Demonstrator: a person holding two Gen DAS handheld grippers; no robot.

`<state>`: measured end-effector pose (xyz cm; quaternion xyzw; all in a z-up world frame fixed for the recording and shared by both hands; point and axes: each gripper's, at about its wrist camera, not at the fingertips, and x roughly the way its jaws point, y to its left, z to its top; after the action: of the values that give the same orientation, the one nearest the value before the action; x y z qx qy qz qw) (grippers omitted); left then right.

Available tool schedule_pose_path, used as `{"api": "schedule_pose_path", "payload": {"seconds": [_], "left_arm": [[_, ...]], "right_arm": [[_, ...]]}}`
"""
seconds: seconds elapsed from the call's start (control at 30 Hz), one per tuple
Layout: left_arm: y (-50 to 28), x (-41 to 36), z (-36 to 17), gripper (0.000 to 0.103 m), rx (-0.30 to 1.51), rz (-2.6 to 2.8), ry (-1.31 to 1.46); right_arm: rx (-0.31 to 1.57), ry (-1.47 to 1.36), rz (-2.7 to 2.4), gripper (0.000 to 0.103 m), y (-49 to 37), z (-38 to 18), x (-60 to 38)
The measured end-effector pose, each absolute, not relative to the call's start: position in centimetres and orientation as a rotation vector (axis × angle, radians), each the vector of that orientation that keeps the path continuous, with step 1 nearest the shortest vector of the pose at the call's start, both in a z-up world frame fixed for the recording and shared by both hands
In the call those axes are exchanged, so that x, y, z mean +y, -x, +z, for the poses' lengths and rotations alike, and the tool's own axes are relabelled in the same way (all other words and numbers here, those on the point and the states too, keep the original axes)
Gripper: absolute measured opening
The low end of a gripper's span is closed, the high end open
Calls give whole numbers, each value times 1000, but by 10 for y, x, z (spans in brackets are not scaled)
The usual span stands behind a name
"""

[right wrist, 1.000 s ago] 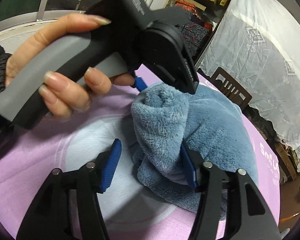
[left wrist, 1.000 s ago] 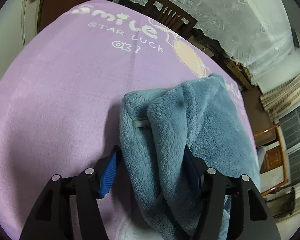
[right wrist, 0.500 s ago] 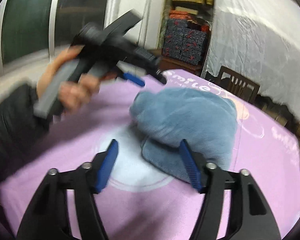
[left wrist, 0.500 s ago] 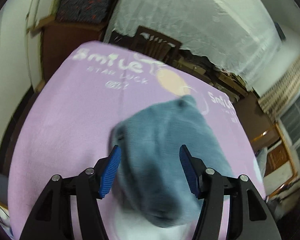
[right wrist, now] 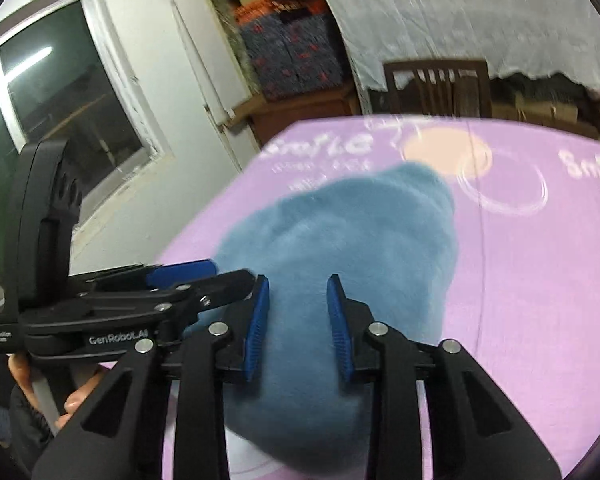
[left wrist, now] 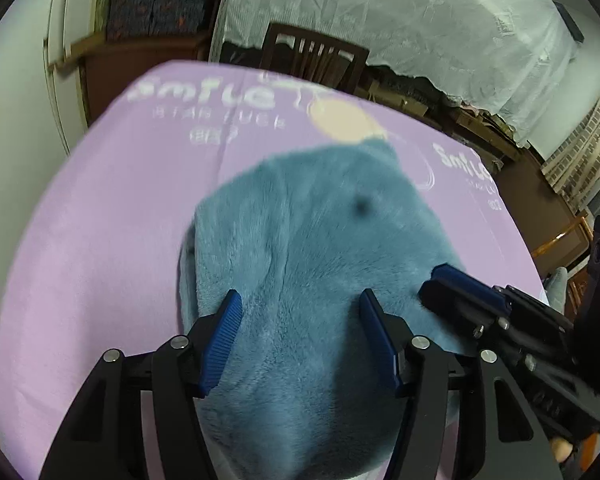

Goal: Fold large clothes

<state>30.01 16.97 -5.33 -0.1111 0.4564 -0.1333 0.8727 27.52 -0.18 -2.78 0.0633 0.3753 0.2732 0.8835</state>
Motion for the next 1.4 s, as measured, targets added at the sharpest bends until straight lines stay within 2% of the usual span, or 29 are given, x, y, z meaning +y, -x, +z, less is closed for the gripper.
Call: {"api": "schedule_pose_path", "payload": {"seconds": [0.07, 0.3, 0.83, 1.03, 1.17, 1.3, 1.4], "left_arm": [[-297, 171, -62, 63, 951, -293, 240], [-287, 164, -73, 64, 919, -290, 233], [-280, 162, -76, 65, 901, -277, 254], [-283, 166, -72, 71, 900, -268, 277], [-288, 180, -64, 77, 906, -238, 335], [-294, 193, -58, 77, 917, -196, 393], [-292, 196, -53, 77, 920, -181, 403]], "right_arm": [[792, -137, 571, 20, -271, -42, -7], [812, -158, 621, 20, -270, -66, -23], [819, -145, 664, 20, -269, -70, -31], [823, -194, 665, 20, -273, -67, -35], [809, -246, 651, 22, -270, -55, -42], [792, -278, 607, 29, -272, -46, -52], [808, -306, 593, 29, -276, -47, -58]]}}
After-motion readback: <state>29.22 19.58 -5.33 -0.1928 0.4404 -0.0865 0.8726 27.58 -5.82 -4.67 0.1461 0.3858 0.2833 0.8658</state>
